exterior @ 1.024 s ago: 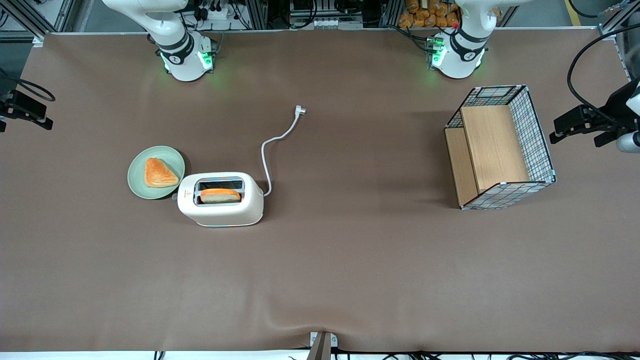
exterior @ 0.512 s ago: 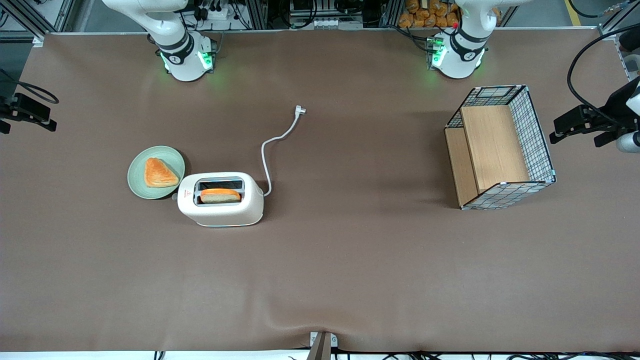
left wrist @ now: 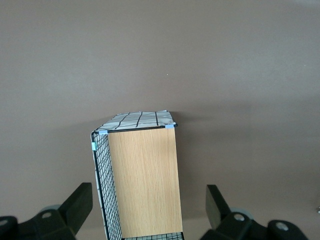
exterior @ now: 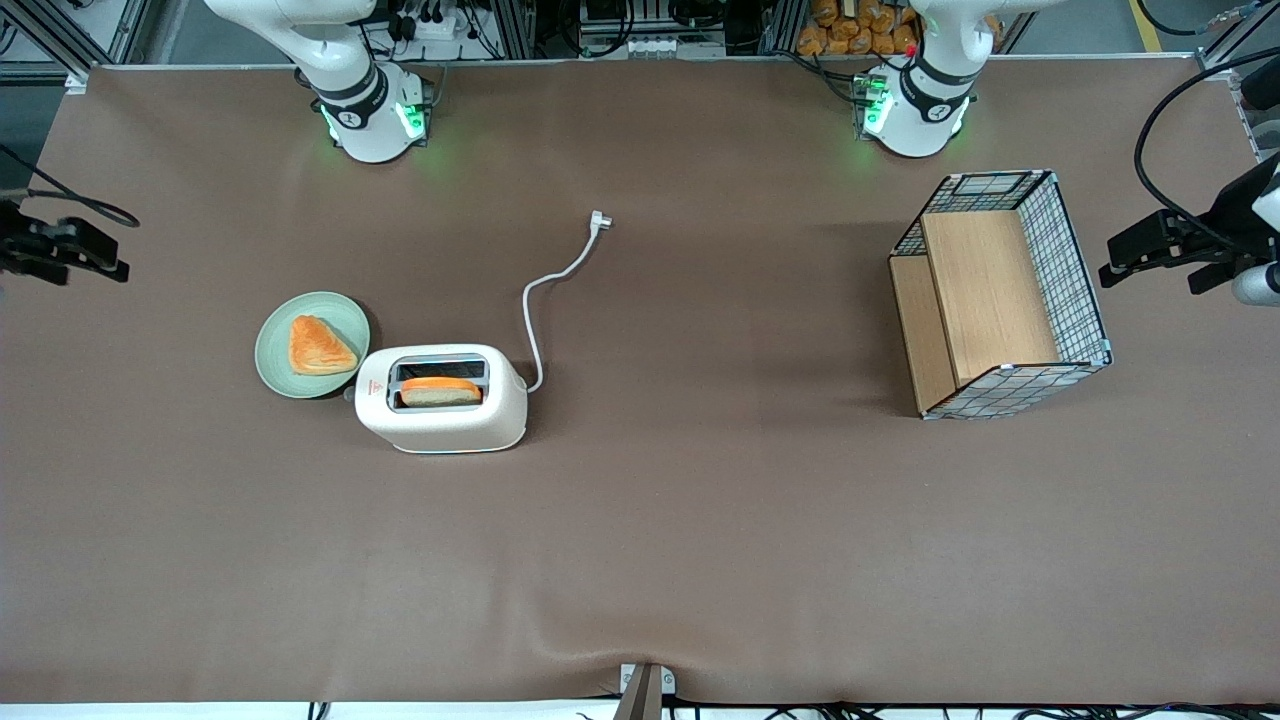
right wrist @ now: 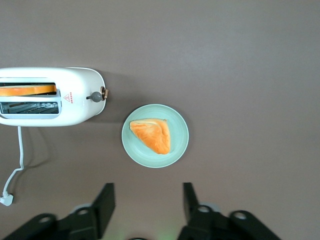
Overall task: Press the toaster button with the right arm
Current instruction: 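Move the right gripper toward the toaster's side lever beside the plate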
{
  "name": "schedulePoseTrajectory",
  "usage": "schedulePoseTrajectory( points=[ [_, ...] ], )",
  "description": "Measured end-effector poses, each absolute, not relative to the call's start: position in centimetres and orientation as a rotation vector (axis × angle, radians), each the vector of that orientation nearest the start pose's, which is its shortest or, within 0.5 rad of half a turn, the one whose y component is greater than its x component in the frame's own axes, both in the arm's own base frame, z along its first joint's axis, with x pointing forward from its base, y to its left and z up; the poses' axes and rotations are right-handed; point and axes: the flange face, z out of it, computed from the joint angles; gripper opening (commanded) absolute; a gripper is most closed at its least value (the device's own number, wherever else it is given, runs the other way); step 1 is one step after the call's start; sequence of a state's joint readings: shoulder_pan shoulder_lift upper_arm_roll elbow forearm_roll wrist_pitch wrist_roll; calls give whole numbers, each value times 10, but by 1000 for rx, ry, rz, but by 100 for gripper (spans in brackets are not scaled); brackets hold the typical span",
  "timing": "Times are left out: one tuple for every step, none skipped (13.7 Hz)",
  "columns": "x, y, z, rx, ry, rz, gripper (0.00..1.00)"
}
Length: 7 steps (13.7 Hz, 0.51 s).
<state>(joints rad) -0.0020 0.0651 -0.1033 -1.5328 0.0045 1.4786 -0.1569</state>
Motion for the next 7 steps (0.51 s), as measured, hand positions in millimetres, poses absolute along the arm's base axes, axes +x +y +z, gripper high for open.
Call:
schedulePoseTrajectory(
  points=[
    [565, -56, 587, -3110, -81, 214, 12],
    [570, -54, 574, -3093, -81, 247, 6],
    [575, -52, 561, -3072, -80, 279, 1],
    [581, -50, 546, -3048, -77, 308, 0],
    [587, -48, 532, -3026, -72, 333, 0],
    [593, -47, 518, -3010, -67, 349, 0],
    [600, -47, 504, -3003, -63, 361, 0]
  ],
)
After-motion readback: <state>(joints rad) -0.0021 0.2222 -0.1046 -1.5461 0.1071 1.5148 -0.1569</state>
